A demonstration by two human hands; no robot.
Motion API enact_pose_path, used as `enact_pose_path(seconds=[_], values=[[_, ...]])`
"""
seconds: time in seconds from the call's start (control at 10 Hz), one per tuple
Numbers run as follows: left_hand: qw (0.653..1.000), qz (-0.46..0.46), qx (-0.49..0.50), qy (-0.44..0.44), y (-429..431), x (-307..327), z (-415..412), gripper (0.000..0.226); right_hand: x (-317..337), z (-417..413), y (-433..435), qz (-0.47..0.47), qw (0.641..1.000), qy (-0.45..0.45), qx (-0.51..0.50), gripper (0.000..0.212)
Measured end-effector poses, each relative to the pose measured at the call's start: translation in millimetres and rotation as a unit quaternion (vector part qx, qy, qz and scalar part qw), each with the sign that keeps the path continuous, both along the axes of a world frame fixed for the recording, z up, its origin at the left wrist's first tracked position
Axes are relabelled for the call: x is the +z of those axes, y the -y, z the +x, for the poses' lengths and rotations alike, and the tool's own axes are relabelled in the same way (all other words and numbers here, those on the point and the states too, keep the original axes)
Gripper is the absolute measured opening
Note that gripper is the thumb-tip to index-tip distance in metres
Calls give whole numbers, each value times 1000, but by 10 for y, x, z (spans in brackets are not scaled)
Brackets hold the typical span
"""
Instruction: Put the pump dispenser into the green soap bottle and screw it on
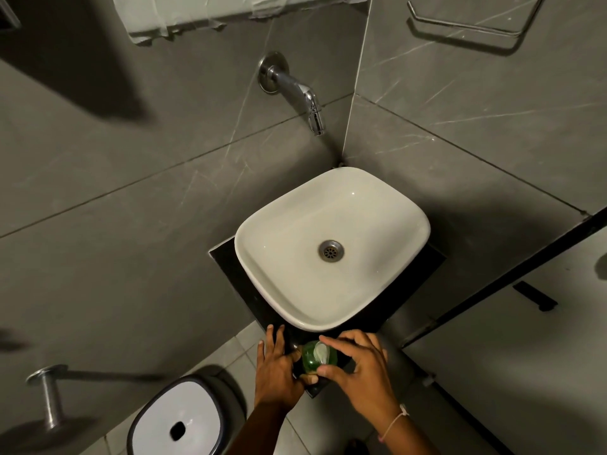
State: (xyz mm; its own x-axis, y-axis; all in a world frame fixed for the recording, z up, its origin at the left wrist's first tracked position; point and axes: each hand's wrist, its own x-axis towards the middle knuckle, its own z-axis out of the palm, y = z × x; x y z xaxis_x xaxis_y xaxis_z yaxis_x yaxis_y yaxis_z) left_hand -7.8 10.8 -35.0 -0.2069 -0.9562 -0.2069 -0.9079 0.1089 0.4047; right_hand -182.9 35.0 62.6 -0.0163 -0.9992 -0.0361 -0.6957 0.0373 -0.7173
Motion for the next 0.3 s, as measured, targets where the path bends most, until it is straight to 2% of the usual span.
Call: enact_pose_path(seconds=[0.2,0.3], values=[[1000,11,3,-2,7,-2,7,58,42,6,14,15,1000,-6,11,48],[999,34,0,3,-23,21,2,77,99,-12,-39,12,997,78,-25,69]])
